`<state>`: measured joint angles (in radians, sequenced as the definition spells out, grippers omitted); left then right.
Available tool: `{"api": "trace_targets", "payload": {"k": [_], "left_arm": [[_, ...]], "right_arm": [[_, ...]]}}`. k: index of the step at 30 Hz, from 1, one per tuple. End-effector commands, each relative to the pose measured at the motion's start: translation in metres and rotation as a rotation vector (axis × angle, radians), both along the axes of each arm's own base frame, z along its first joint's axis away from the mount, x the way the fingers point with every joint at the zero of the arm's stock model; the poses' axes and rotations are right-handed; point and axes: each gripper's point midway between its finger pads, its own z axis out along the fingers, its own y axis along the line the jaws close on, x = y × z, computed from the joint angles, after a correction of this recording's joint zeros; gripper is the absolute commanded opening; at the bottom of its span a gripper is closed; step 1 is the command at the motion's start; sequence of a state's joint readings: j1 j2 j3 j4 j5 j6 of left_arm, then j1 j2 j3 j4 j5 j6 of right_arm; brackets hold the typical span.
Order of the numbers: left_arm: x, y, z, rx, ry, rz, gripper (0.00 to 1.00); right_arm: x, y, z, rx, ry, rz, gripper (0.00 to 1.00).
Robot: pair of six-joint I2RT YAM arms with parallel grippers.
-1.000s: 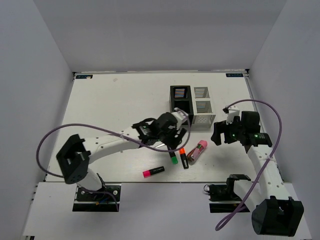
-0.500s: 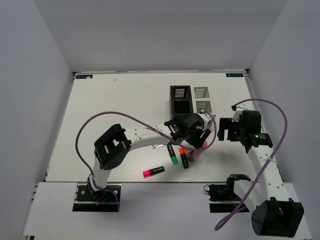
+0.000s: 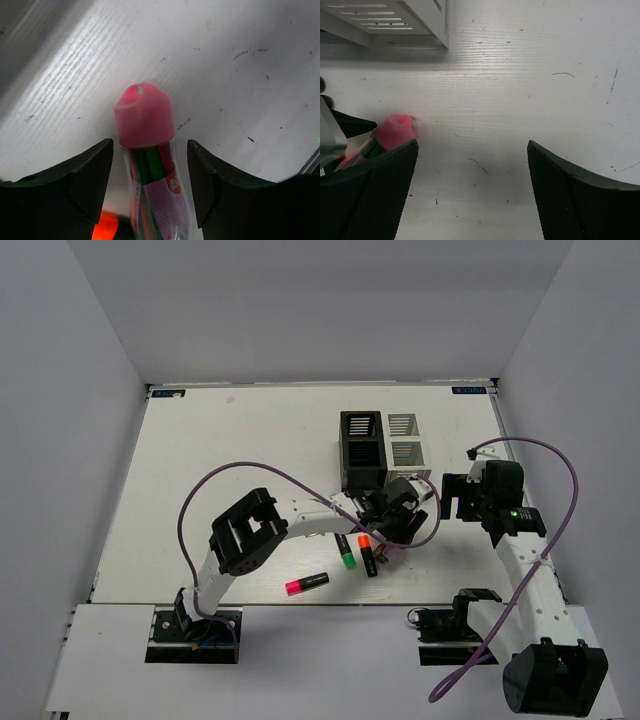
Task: Sort the stationery into containers
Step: Pick up the stationery from the center of the board, then place the stationery in the storage box.
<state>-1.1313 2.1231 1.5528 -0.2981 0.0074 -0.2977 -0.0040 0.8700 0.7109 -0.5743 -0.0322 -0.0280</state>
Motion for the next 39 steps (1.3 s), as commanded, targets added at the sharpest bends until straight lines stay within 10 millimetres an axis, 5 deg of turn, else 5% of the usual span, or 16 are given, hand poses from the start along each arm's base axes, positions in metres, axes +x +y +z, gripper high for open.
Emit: {"api": "trace_targets", "payload": {"k": [1, 9, 12, 13, 16, 18, 19, 21, 22, 24, 25, 31, 33, 36, 37, 39], "left_arm": [[-0.007, -0.005, -0.001, -0.008, -0.005, -0.013, 0.71], [-0.013, 0.012, -0.040, 0.168, -0.107, -0.006, 0.58], [-0.009, 0.022, -0.052, 0.218, -0.121, 0.012, 0.34], [-0.008, 0.025, -0.052, 0.224, -0.123, 0.018, 0.18], [-0.006, 0.026, -0.040, 0.212, -0.136, 0.026, 0.00], [-0.005, 0.019, -0.008, 0.148, -0.161, 0.031, 0.00], [-0.002, 0.019, 0.002, 0.135, -0.174, 0.033, 0.00], [0.006, 0.018, 0.046, 0.063, -0.218, 0.058, 0.00], [0.008, 0.019, 0.058, 0.050, -0.232, 0.066, 0.00], [0.021, 0.029, 0.100, -0.007, -0.279, 0.114, 0.00], [0.024, 0.035, 0.106, -0.009, -0.287, 0.124, 0.00], [0.044, 0.059, 0.213, -0.232, -0.343, 0.192, 0.00], [0.068, 0.071, 0.248, -0.309, -0.357, 0.254, 0.00], [0.096, 0.080, 0.292, -0.462, -0.393, 0.248, 0.00], [0.106, 0.076, 0.326, -0.588, -0.467, 0.235, 0.00], [0.125, 0.084, 0.318, -0.627, -0.508, 0.197, 0.00]], "right_arm": [[0.011, 0.000, 0.025, 0.005, -0.085, -0.015, 0.91], [0.011, -0.001, 0.028, 0.005, -0.100, -0.017, 0.91], [0.010, 0.000, 0.027, 0.008, -0.098, -0.016, 0.91], [0.011, 0.000, 0.028, 0.008, -0.103, -0.017, 0.91], [0.011, -0.001, 0.029, 0.006, -0.107, -0.018, 0.91], [0.010, 0.000, 0.029, 0.006, -0.108, -0.012, 0.87], [0.010, 0.000, 0.029, 0.006, -0.106, -0.011, 0.76], [0.009, 0.001, 0.030, 0.007, -0.108, -0.006, 0.48], [0.010, 0.000, 0.031, 0.007, -0.114, -0.008, 0.17], [0.010, 0.000, 0.031, 0.002, -0.116, -0.008, 0.00], [0.010, 0.000, 0.032, 0.003, -0.117, -0.006, 0.00], [0.009, 0.003, 0.031, 0.011, -0.115, 0.012, 0.05], [0.009, 0.004, 0.031, 0.015, -0.114, 0.020, 0.15], [0.008, 0.012, 0.030, 0.023, -0.119, 0.083, 0.45], [0.006, 0.021, 0.030, 0.051, -0.116, 0.134, 0.48], [0.004, 0.032, 0.028, 0.046, -0.119, 0.208, 0.43]]}}
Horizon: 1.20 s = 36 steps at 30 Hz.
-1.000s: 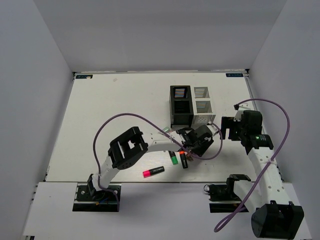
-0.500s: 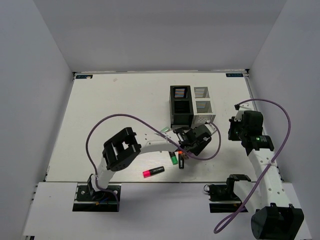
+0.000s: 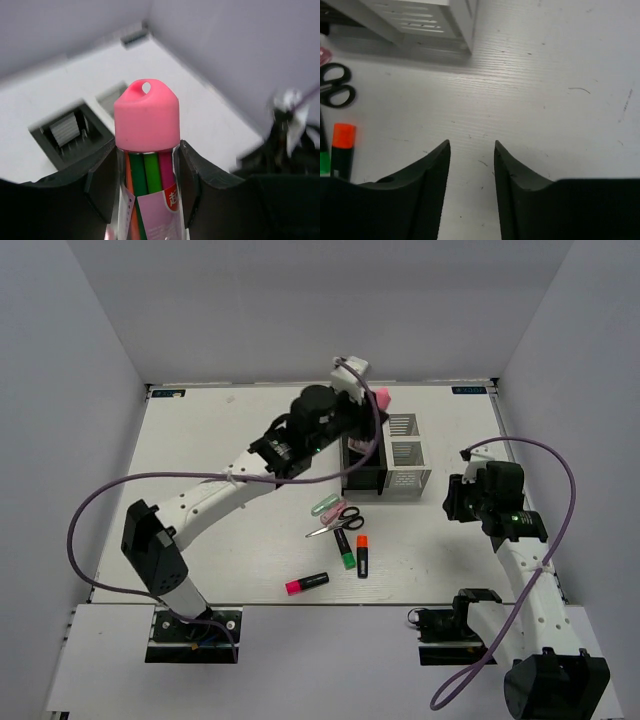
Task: Sort the stationery into containers
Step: Place the stationery in the storage box.
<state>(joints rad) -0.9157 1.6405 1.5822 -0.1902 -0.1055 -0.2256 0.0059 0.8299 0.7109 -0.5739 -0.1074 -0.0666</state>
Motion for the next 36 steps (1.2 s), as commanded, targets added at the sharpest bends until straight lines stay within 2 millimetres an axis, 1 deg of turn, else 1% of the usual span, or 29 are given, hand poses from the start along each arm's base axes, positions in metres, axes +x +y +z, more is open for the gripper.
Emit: {"api": "trace_targets", "payload": {"k": [1, 2, 3, 4, 5, 6, 7, 8, 9, 10, 11, 12, 13, 14, 15, 16, 17, 18, 21, 22, 24, 27, 29, 30, 31, 32, 33, 34, 36], "left_arm": [[0.048, 0.015, 0.065, -0.265, -0.256, -0.038, 0.00], [0.050, 0.013, 0.052, -0.277, -0.247, -0.092, 0.00], [0.057, 0.014, 0.054, -0.335, -0.219, -0.104, 0.00], [0.081, 0.036, 0.077, -0.404, -0.299, -0.086, 0.00], [0.089, 0.022, 0.060, -0.426, -0.298, -0.174, 0.00], [0.090, 0.024, 0.091, -0.536, -0.334, -0.204, 0.00], [0.111, 0.029, 0.075, -0.533, -0.342, -0.212, 0.00], [0.120, 0.026, 0.070, -0.561, -0.387, -0.233, 0.00], [0.129, 0.028, 0.084, -0.630, -0.393, -0.243, 0.00], [0.145, 0.024, 0.066, -0.622, -0.358, -0.237, 0.00], [0.148, 0.022, 0.066, -0.623, -0.352, -0.242, 0.00], [0.158, 0.020, 0.069, -0.634, -0.361, -0.235, 0.00], [0.161, 0.016, 0.065, -0.628, -0.354, -0.239, 0.00], [0.171, 0.009, 0.047, -0.611, -0.324, -0.236, 0.00], [0.172, 0.007, 0.049, -0.613, -0.332, -0.247, 0.00], [0.173, 0.004, 0.045, -0.610, -0.321, -0.254, 0.00], [0.174, 0.002, 0.044, -0.609, -0.324, -0.260, 0.00], [0.178, -0.001, 0.029, -0.596, -0.299, -0.265, 0.00], [0.180, -0.005, 0.010, -0.582, -0.265, -0.273, 0.00], [0.176, -0.009, -0.002, -0.560, -0.252, -0.288, 0.00], [0.175, -0.009, -0.012, -0.545, -0.245, -0.291, 0.00], [0.174, -0.011, -0.042, -0.499, -0.207, -0.297, 0.00], [0.177, -0.012, -0.051, -0.478, -0.198, -0.300, 0.00], [0.178, -0.015, -0.058, -0.465, -0.184, -0.305, 0.00], [0.179, -0.015, -0.063, -0.456, -0.181, -0.307, 0.00], [0.181, -0.017, -0.058, -0.452, -0.193, -0.313, 0.00], [0.182, -0.019, -0.065, -0.441, -0.180, -0.318, 0.00], [0.183, -0.019, -0.068, -0.436, -0.177, -0.318, 0.00], [0.185, -0.022, -0.069, -0.426, -0.185, -0.319, 0.00]], "right_arm": [[0.003, 0.027, 0.016, 0.052, -0.070, 0.161, 0.36], [0.003, 0.028, 0.016, 0.046, -0.075, 0.187, 0.28], [0.000, 0.034, 0.016, 0.066, -0.078, 0.218, 0.11], [-0.001, 0.036, 0.014, 0.069, -0.072, 0.228, 0.04], [-0.002, 0.038, 0.013, 0.070, -0.072, 0.245, 0.00], [-0.004, 0.041, 0.011, 0.079, -0.066, 0.270, 0.00], [-0.004, 0.042, 0.009, 0.078, -0.062, 0.276, 0.00], [-0.002, 0.041, 0.009, 0.074, -0.067, 0.274, 0.00], [-0.003, 0.043, 0.008, 0.077, -0.059, 0.284, 0.00], [-0.003, 0.043, 0.007, 0.075, -0.054, 0.287, 0.00], [-0.002, 0.042, 0.007, 0.070, -0.055, 0.285, 0.00], [-0.002, 0.041, 0.004, 0.066, -0.042, 0.280, 0.00], [-0.002, 0.041, 0.004, 0.064, -0.043, 0.280, 0.00], [-0.001, 0.040, 0.003, 0.061, -0.038, 0.279, 0.00], [-0.001, 0.039, 0.003, 0.057, -0.040, 0.277, 0.00], [-0.001, 0.039, 0.003, 0.055, -0.039, 0.278, 0.00], [-0.001, 0.038, 0.001, 0.052, -0.036, 0.275, 0.00], [-0.001, 0.039, 0.000, 0.053, -0.029, 0.276, 0.00], [0.000, 0.039, 0.001, 0.050, -0.027, 0.277, 0.00], [-0.001, 0.039, -0.001, 0.048, -0.023, 0.280, 0.00], [0.000, 0.039, -0.001, 0.049, -0.020, 0.282, 0.00], [-0.001, 0.040, -0.002, 0.046, -0.015, 0.288, 0.00], [-0.001, 0.040, -0.002, 0.044, -0.015, 0.290, 0.00], [-0.001, 0.040, -0.003, 0.047, -0.011, 0.290, 0.00], [-0.001, 0.040, -0.002, 0.044, -0.015, 0.290, 0.00], [-0.002, 0.040, -0.003, 0.047, -0.011, 0.294, 0.00], [-0.002, 0.040, -0.004, 0.047, -0.008, 0.296, 0.00], [-0.002, 0.040, -0.003, 0.046, -0.010, 0.297, 0.00], [-0.002, 0.040, -0.004, 0.045, -0.008, 0.298, 0.00]]}}
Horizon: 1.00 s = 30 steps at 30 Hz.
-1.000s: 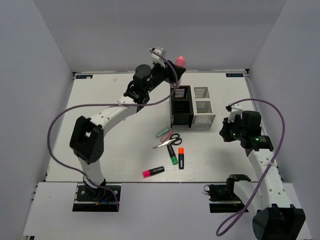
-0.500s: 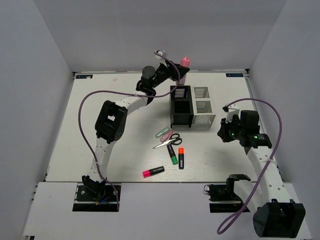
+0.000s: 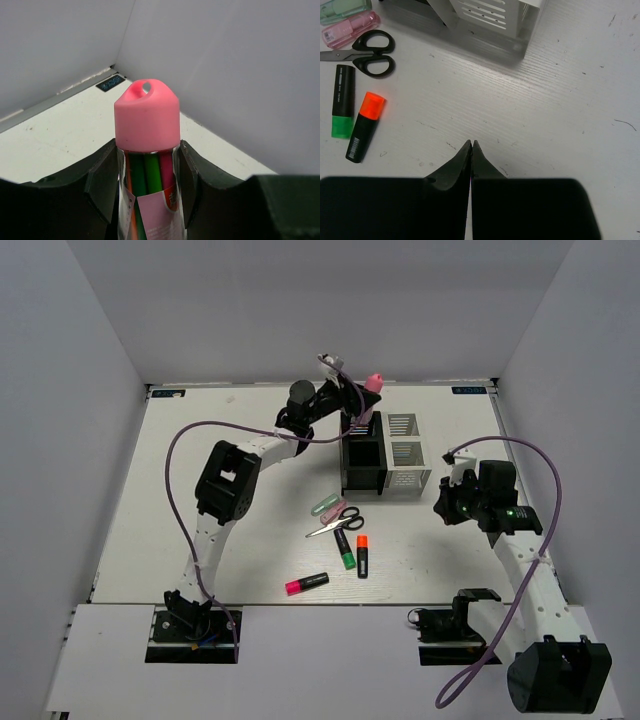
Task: Sort the stationery into containers
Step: Place the stationery in the storage box.
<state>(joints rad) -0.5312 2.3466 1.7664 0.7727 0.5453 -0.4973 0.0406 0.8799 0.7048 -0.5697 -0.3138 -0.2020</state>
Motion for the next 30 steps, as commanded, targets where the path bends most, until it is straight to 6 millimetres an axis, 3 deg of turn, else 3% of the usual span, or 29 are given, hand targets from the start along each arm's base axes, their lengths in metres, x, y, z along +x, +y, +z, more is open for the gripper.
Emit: {"api": "trace_targets", "payload": {"k": [1, 17, 30], "left_arm": [[-0.002, -0.003, 0.029, -0.003, -0.094, -0.023, 0.00], [0.005, -0.006, -0.012, 0.071, -0.059, -0.015, 0.00], [0.005, -0.010, -0.030, 0.103, -0.033, -0.011, 0.00]], "right_arm": [[0.004, 0.003, 0.003, -0.005, -0.024, 0.030, 0.00], [0.003, 0.004, 0.004, -0.002, -0.015, 0.046, 0.05], [0.002, 0.006, 0.004, -0.001, -0.008, 0.059, 0.09]]}}
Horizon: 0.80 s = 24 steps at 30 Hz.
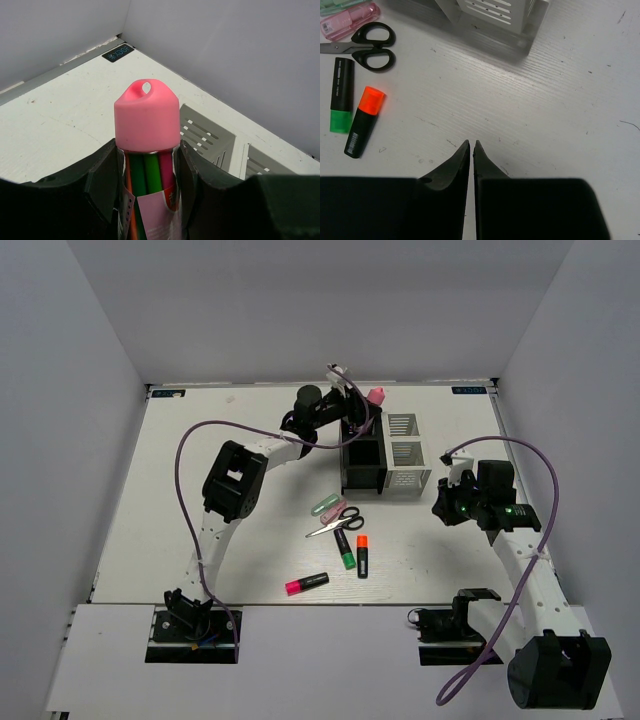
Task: Sort the stationery into containers
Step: Place the stationery in the storage box, then pick up the pen from the center of the board.
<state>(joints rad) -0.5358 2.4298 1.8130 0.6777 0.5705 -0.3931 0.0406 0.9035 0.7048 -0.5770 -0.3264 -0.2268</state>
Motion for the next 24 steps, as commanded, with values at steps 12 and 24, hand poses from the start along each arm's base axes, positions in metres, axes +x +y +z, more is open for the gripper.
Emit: {"api": "trace_targets", "payload": {"k": [12, 24], "left_arm": [[-0.008, 0.004, 0.038, -0.009, -0.055, 0.028, 0.78], [-0.038, 0.014, 0.114, -0.060, -0.135, 0.007, 0.13]], "right_arm": [[0.002, 0.005, 0.010, 0.011, -0.032, 0.037, 0.12], [0.001, 0.005, 0.009, 0.013, -0.033, 0.032, 0.23]]}}
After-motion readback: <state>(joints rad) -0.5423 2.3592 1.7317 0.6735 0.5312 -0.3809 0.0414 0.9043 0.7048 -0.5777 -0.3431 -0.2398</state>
